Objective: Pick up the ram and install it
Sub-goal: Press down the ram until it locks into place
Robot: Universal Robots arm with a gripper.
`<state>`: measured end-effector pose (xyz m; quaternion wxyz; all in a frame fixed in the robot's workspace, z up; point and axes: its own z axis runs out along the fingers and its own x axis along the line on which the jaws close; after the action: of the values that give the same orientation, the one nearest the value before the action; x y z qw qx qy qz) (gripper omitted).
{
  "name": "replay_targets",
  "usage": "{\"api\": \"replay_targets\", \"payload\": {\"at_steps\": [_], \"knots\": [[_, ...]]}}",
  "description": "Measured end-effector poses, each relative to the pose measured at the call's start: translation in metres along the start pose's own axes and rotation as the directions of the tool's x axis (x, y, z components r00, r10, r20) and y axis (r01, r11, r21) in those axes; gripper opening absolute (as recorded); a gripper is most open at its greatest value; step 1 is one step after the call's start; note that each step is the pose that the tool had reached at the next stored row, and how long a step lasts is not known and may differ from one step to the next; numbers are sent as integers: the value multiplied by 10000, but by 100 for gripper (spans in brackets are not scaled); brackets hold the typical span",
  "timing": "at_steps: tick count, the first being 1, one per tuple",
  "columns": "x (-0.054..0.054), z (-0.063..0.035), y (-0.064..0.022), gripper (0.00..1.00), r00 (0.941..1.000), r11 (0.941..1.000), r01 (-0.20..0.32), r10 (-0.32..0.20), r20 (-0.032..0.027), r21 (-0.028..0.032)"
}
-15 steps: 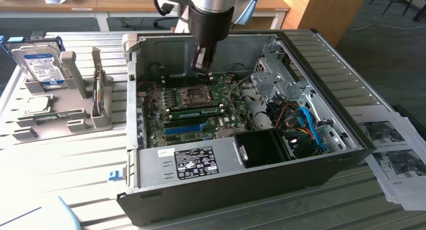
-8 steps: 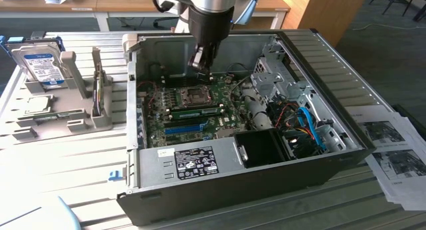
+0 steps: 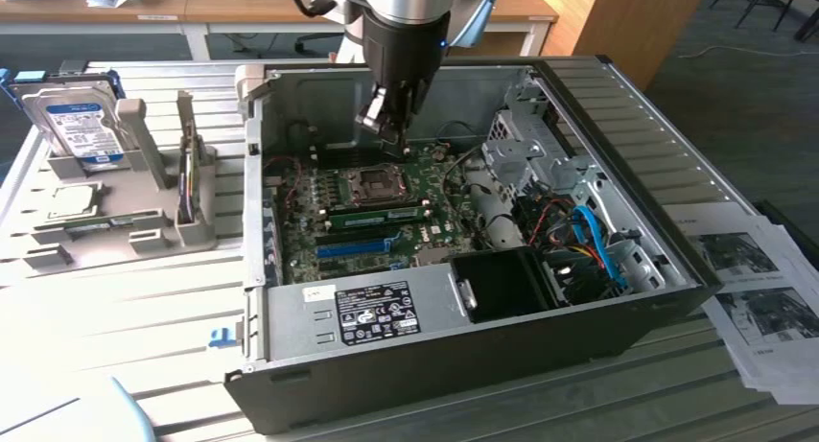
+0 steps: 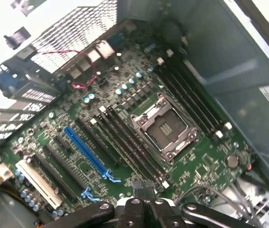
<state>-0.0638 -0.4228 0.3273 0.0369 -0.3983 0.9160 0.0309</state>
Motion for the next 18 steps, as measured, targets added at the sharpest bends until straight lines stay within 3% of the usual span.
{"api": "replay_targets", "payload": {"at_steps": [5, 9, 13, 18], "knots": [[0, 0, 0, 9, 9959, 9958, -909, 909, 29, 83], [0, 0, 0, 9, 9867, 9866, -1626, 1625, 57, 147], [0, 0, 0, 9, 9722, 9720, -2342, 2341, 90, 209], [0, 1, 0, 9, 9475, 9471, -3198, 3195, 136, 281]]}}
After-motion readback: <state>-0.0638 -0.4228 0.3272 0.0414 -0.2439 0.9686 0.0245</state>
